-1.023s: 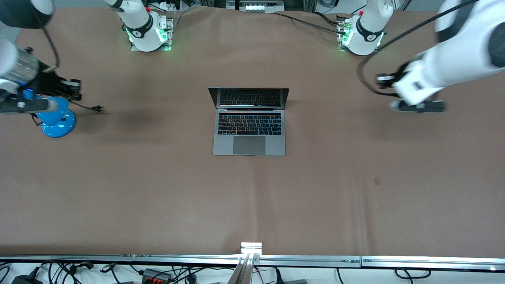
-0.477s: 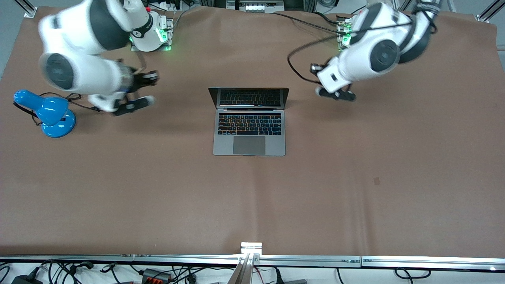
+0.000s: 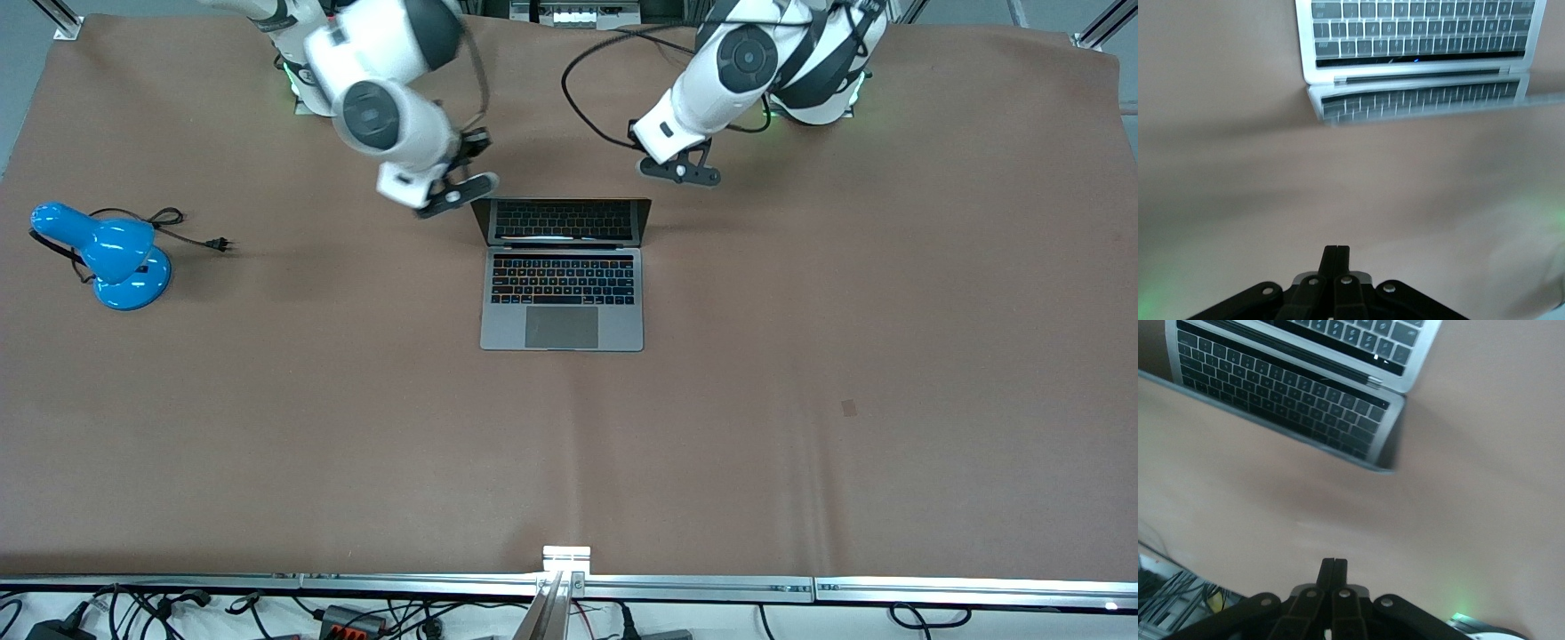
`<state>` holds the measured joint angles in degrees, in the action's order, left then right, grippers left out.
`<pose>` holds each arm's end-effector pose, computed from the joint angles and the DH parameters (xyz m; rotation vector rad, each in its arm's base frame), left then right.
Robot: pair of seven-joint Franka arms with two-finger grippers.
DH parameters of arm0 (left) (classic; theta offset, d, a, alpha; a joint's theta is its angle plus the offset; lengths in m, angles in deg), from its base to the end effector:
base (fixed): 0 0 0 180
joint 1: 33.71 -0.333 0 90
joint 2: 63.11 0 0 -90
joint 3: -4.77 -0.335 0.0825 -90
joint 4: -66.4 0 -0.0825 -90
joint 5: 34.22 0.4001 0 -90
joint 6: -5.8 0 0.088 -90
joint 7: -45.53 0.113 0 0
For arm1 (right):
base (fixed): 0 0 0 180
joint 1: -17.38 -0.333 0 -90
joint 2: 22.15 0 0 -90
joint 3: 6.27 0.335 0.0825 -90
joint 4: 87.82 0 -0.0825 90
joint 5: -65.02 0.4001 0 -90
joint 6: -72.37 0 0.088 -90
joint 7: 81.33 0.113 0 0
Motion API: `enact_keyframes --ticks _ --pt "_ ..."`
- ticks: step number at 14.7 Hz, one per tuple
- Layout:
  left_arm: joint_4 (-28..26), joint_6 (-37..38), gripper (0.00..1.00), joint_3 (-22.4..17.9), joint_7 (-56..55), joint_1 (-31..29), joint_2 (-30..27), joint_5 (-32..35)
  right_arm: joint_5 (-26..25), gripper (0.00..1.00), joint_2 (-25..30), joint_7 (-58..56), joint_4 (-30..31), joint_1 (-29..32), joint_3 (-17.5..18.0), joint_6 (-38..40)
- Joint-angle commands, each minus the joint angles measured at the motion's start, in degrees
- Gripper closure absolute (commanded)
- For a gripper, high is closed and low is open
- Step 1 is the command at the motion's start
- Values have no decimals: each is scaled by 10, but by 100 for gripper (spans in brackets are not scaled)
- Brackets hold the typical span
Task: Close laptop with both arms from behind
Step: 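Move the left gripper and the right gripper toward the laptop lid's top edge, then push the laptop lid down with the left gripper while the right gripper pushes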
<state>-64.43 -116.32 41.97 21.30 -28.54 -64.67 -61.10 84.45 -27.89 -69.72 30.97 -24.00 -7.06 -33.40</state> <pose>0.3632 -0.3617 0.3586 2.8735 -0.0533 -0.4422 0.3929 0.3739 0.3679 -2.8944 -0.5244 0.6368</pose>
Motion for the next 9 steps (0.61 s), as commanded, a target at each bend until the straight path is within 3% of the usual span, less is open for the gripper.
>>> enact_keyframes --ticks 1,9 --pt "11 -63 100 0 -5 -5 61 -7 10 100 -13 12 10 -5 -11 -28" --pt "82 -106 100 -18 -10 -11 148 24 9 100 -42 50 -6 5 -16 -145"
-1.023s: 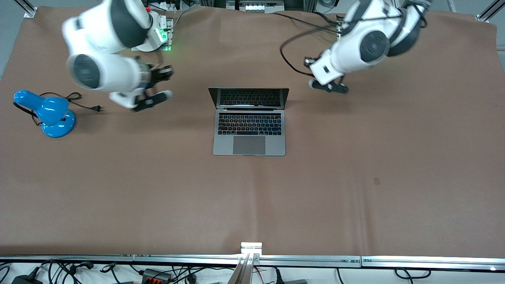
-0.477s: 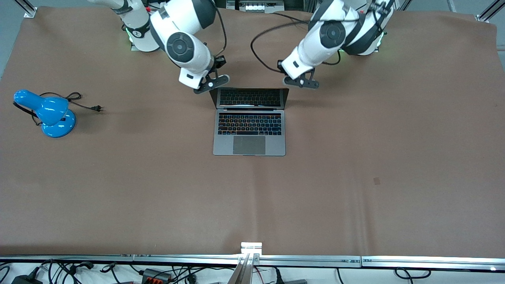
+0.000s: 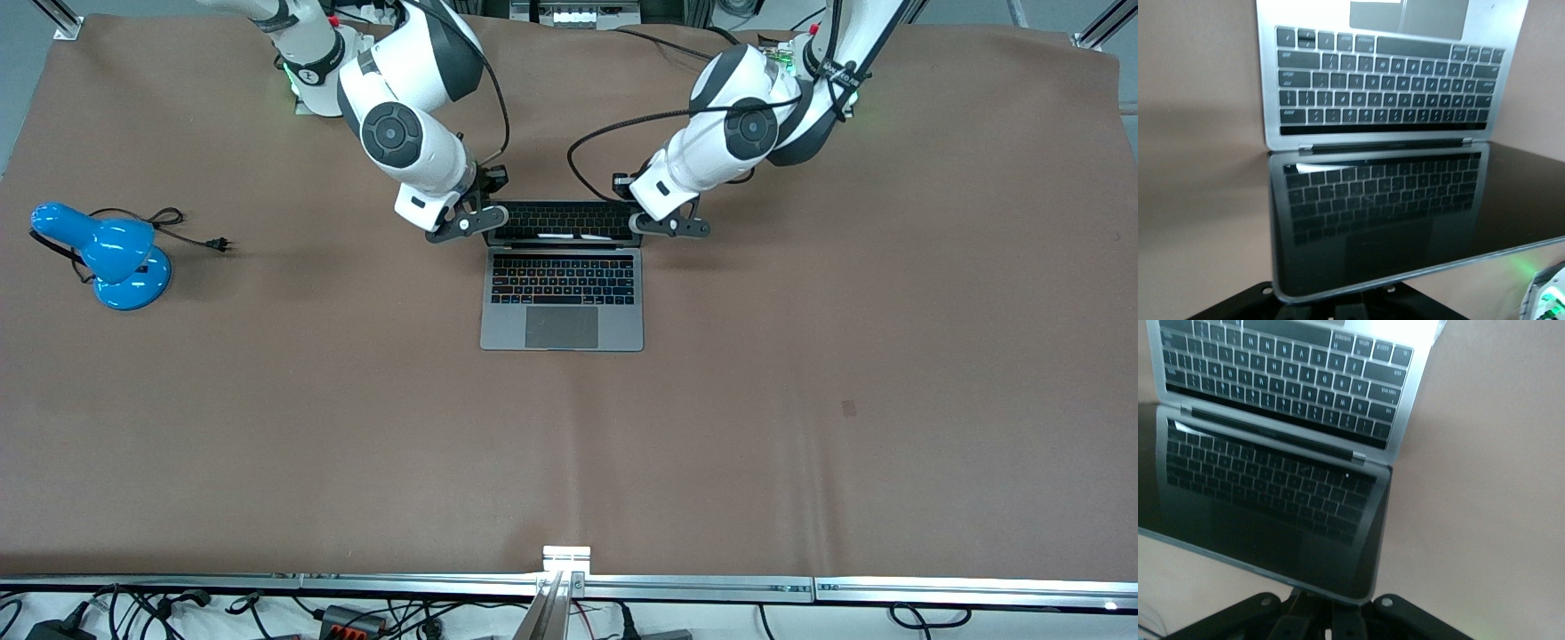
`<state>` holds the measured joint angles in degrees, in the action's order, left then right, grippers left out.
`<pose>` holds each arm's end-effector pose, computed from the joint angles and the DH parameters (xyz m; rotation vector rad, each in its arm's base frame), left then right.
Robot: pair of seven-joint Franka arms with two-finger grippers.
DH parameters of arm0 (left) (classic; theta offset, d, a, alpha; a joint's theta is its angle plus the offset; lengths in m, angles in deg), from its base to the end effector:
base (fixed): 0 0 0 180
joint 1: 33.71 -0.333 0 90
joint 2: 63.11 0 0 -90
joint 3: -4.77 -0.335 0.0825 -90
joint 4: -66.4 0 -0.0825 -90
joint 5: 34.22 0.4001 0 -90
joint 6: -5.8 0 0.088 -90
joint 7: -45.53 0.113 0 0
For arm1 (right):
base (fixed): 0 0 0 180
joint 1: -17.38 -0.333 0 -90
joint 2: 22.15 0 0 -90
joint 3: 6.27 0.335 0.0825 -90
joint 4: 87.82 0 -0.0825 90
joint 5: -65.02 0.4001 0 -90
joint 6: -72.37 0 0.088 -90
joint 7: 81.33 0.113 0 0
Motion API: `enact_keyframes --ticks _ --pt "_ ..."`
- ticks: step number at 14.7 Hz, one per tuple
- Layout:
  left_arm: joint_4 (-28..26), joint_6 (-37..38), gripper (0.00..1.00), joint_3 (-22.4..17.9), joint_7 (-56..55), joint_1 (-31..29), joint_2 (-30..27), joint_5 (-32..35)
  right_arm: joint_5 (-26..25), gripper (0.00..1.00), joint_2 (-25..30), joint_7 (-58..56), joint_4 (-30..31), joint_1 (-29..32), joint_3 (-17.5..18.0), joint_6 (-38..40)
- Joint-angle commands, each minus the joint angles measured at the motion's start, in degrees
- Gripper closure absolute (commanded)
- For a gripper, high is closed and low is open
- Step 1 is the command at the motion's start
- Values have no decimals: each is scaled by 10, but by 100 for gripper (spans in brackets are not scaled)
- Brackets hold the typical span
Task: Close laptop with both arms from behind
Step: 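Push the laptop lid down with the left gripper while the right gripper pushes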
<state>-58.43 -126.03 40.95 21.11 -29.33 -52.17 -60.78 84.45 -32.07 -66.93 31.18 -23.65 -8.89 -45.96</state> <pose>0.4247 -0.3737 0.3220 2.7598 0.0637 -0.3959 0.4344 0.3694 0.3369 -2.9275 -0.3371 0.4238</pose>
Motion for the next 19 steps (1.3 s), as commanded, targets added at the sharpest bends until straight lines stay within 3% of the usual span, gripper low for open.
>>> enact_keyframes --ticks 1,6,9,16,19 --pt "28 -19 100 -12 -8 -3 35 26 9 100 -1 24 -10 4 2 -33" --pt "106 -32 100 -50 -18 -2 116 73 2 100 -16 23 -31 27 1 -63" --pt "147 -32 100 -56 -46 4 159 105 2 100 -63 23 -86 46 1 -62" --pt "187 -32 100 -66 -50 6 221 151 2 100 -229 23 -226 52 0 -63" --pt "196 -32 100 -67 -58 7 238 183 2 100 -273 23 -265 52 -8 -63"
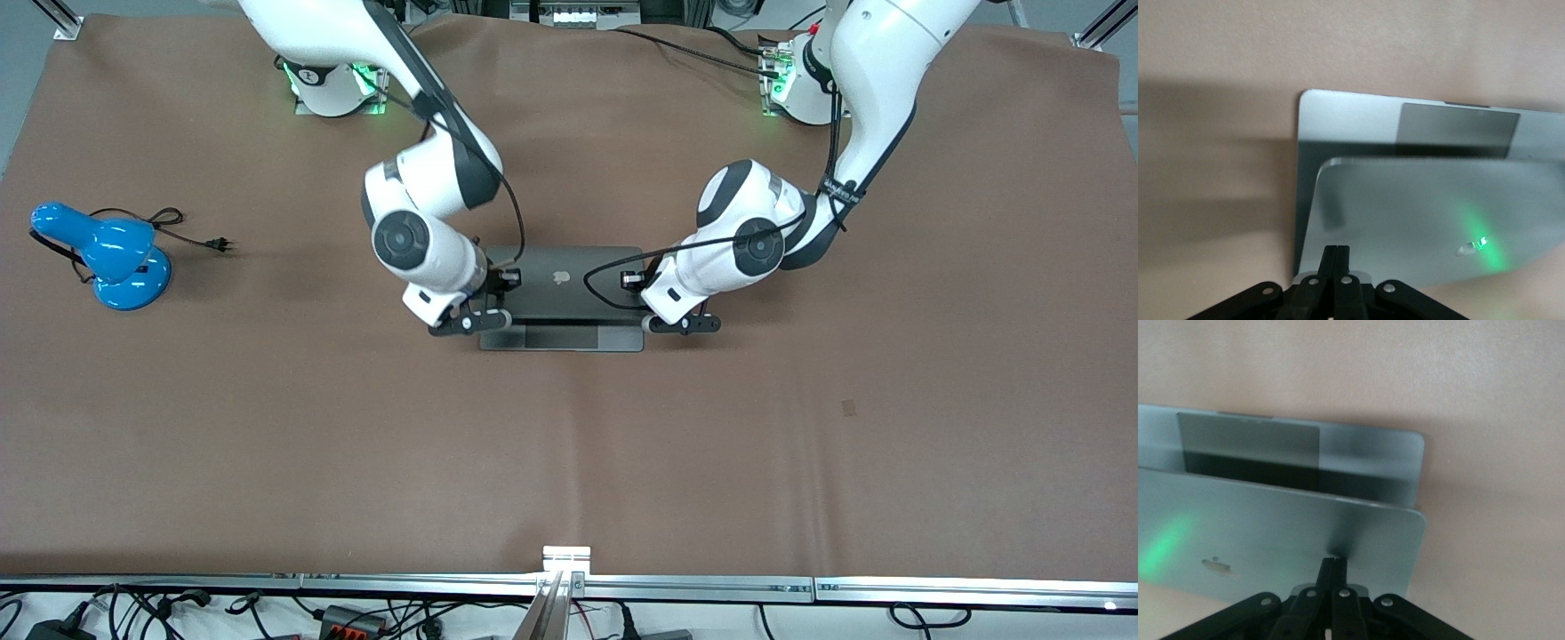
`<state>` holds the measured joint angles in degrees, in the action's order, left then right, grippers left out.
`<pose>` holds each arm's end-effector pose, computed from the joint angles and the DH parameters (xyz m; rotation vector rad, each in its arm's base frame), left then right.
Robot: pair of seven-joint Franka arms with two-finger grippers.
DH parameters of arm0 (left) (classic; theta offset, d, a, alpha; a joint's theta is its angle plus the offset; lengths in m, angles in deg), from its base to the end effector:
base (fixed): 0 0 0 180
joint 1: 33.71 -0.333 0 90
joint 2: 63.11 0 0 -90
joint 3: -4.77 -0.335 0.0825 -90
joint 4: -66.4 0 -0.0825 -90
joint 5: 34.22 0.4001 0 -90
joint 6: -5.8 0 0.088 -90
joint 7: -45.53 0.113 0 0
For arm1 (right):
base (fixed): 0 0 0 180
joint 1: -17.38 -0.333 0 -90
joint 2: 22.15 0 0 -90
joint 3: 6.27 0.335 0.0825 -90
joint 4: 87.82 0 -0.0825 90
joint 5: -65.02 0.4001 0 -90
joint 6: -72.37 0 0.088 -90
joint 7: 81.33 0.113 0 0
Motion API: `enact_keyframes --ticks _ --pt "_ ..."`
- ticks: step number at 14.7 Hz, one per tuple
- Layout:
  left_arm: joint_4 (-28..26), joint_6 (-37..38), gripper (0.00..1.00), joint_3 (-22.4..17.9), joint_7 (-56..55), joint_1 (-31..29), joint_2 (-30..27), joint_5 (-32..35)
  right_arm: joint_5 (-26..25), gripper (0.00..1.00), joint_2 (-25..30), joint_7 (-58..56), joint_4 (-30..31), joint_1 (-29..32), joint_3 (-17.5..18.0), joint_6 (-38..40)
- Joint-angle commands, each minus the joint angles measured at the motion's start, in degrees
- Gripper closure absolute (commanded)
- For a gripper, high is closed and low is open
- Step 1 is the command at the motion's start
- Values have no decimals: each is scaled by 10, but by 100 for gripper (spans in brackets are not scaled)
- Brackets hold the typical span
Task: Close laptop with both arms from behind
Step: 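Push the laptop lid down with the left gripper while the right gripper pushes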
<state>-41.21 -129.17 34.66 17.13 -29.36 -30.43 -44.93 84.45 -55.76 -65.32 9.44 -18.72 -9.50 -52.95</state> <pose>0.5508 -0.3541 0.2402 2.7914 0.1404 -0.3381 0.5690 0.3886 0.2478 -2.9507 -0.1359 0.2699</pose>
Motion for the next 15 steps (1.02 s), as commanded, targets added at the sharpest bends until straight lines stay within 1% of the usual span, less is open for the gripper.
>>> enact_keyframes --ticks 1,2,4,6,8,13,15 --pt "24 0 100 -5 -19 7 22 24 3 100 -45 7 -56 2 -3 7" --pt "24 0 100 -5 -20 7 29 25 3 100 -58 7 -66 2 -4 7" --pt "28 -13 100 -5 -36 14 53 62 3 100 -80 7 -80 4 -10 6" --pt "34 -44 100 -10 -70 29 73 96 2 100 -93 6 -86 3 -10 6" --pt "36 -47 100 -20 -76 40 82 122 -5 100 -102 6 -86 2 -11 6" --pt "35 -56 100 -23 -78 44 88 134 -14 100 -109 5 -92 2 -11 6" --pt "36 -50 100 -23 -83 44 78 135 -14 100 -105 5 -102 2 -12 9"
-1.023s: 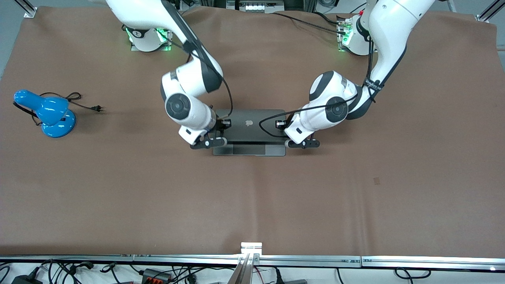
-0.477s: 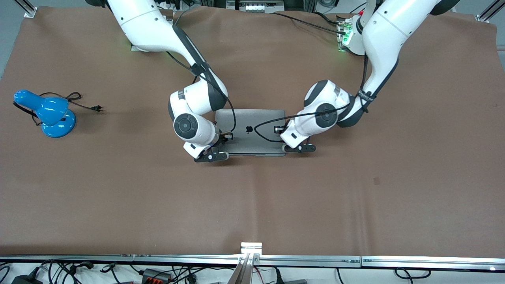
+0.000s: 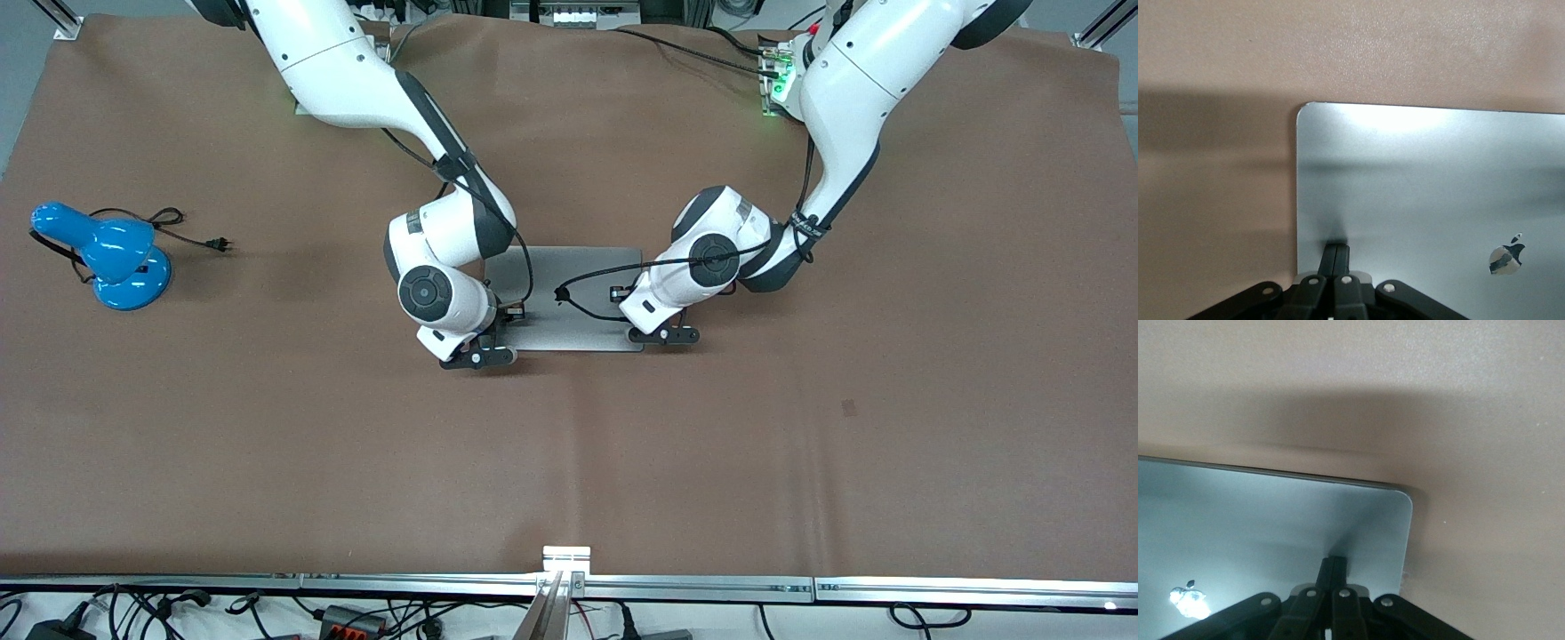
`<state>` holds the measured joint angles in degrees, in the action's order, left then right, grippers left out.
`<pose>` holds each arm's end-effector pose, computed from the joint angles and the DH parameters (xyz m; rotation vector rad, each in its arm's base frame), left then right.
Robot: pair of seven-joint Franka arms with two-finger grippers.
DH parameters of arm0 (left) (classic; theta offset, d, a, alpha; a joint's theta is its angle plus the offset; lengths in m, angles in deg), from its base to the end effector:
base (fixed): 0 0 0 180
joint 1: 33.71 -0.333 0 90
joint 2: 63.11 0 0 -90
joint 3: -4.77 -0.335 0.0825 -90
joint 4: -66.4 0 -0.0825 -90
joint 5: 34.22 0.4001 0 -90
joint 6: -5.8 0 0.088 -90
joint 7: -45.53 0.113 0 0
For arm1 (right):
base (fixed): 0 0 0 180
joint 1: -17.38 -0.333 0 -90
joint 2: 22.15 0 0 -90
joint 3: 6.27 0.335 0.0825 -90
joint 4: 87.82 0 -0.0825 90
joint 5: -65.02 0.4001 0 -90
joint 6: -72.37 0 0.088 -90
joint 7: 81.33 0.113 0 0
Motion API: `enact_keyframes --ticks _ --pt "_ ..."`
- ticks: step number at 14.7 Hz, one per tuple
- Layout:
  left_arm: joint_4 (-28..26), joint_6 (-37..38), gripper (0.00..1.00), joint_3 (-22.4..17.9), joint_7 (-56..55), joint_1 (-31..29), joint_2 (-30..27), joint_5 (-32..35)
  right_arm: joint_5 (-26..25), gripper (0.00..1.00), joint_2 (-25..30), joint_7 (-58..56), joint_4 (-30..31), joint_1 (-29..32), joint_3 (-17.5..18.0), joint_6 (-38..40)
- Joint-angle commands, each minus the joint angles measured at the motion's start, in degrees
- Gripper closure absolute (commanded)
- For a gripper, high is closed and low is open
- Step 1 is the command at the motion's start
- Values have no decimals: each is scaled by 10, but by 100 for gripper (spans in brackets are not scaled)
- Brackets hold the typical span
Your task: Close laptop with both arms from behind
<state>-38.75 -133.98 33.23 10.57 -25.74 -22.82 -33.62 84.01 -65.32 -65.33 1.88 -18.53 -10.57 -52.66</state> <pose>0.5460 -0.3780 0.1803 2.8872 0.0941 -0.2834 0.5955 0.3908 0.1874 -2.9888 -0.1199 0.3040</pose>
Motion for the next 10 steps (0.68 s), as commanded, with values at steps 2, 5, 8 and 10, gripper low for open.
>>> enact_keyframes --ticks 2,5,8,10 --pt "14 55 100 -7 -21 3 -39 25 -12 100 4 4 -41 -7 -28 21" --pt "19 177 100 -4 -13 -15 -111 25 -39 100 63 -1 -44 -1 -57 73" --pt "20 279 100 -2 22 -53 -181 25 -85 100 120 -14 -44 7 -80 114" --pt "21 341 100 2 117 -114 -226 17 -102 100 153 -36 -44 8 -100 155"
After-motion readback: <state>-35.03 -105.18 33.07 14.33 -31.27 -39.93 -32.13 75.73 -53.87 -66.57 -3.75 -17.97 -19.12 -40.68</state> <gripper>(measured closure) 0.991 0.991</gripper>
